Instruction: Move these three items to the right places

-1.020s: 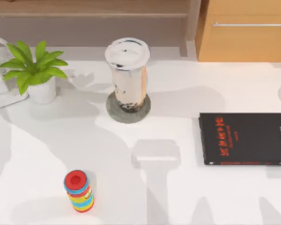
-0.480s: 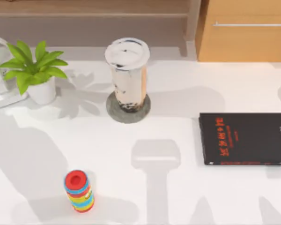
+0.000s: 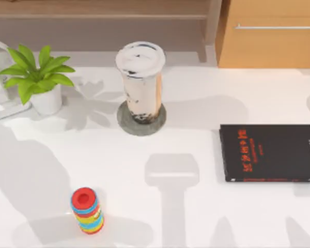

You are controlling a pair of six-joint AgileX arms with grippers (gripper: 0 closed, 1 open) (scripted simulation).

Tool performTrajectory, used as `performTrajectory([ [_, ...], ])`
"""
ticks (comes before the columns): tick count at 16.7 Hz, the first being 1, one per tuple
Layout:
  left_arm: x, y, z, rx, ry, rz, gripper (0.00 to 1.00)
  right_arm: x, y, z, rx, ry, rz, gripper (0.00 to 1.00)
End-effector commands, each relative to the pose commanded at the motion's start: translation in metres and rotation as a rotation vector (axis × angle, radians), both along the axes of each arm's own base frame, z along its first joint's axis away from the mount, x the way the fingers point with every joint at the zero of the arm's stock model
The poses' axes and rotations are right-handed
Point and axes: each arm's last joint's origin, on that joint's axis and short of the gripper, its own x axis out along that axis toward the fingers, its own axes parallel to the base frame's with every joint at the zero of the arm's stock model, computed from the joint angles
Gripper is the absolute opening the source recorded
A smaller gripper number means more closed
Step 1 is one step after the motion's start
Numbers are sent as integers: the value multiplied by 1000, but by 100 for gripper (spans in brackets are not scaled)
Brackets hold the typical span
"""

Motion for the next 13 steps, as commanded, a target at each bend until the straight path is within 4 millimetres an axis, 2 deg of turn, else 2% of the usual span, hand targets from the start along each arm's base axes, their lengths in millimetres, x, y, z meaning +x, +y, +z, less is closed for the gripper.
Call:
performTrajectory([
  [6,0,1,-51,2,-3,1,100,0,0,0,0,0,0,100],
  [10,0,1,-55,1,-1,1,100,0,0,0,0,0,0,100],
  [13,0,1,-55,1,-1,1,77,0,0,0,0,0,0,100],
])
